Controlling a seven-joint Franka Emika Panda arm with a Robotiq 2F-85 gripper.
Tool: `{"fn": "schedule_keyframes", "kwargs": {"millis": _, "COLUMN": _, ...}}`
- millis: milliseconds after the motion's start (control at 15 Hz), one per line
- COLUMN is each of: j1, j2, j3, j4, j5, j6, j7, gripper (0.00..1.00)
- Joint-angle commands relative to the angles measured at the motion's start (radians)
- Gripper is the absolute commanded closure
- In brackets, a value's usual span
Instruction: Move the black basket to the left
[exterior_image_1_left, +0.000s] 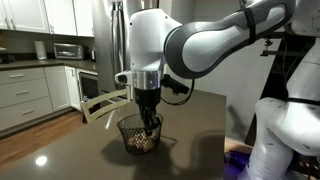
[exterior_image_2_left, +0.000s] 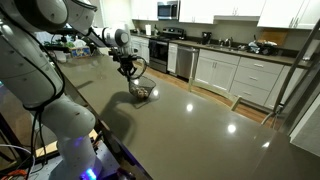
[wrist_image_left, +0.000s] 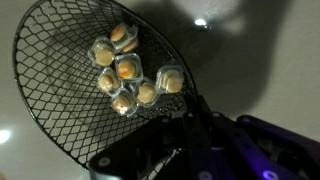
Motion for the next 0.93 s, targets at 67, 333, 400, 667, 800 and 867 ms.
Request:
{"fn": "schedule_keyframes", "kwargs": {"millis": 67, "j1": 0.011, "j2": -0.055, "j3": -0.002, "j4": -0.050, "j5": 0.015, "j6": 0.019, "j7": -0.075, "gripper": 0.70}}
{"fn": "schedule_keyframes", "kwargs": {"millis": 333, "j1": 0.010, "j2": -0.074, "j3": 0.001, "j4": -0.060, "j5": 0.002, "j6": 0.009, "j7": -0.051, "gripper": 0.46}}
{"fn": "schedule_keyframes", "kwargs": {"millis": 400, "j1": 0.006, "j2": -0.075, "j3": 0.004, "j4": -0.056, "j5": -0.006, "j6": -0.005, "j7": -0.024, "gripper": 0.40}}
{"fn": "schedule_keyframes", "kwargs": {"millis": 667, "j1": -0.001, "j2": -0.097, "j3": -0.001, "j4": -0.044, "j5": 0.005, "j6": -0.064, "j7": 0.007, "gripper": 0.14}}
{"fn": "schedule_keyframes", "kwargs": {"millis": 800, "j1": -0.007, "j2": -0.108, "j3": -0.004, "j4": -0.040, "j5": 0.009, "j6": -0.092, "j7": 0.042, "gripper": 0.02}}
{"fn": "schedule_keyframes", "kwargs": {"millis": 867, "j1": -0.011, "j2": -0.114, "j3": -0.007, "j4": -0.039, "j5": 0.010, "j6": -0.101, "j7": 0.063, "gripper": 0.01}}
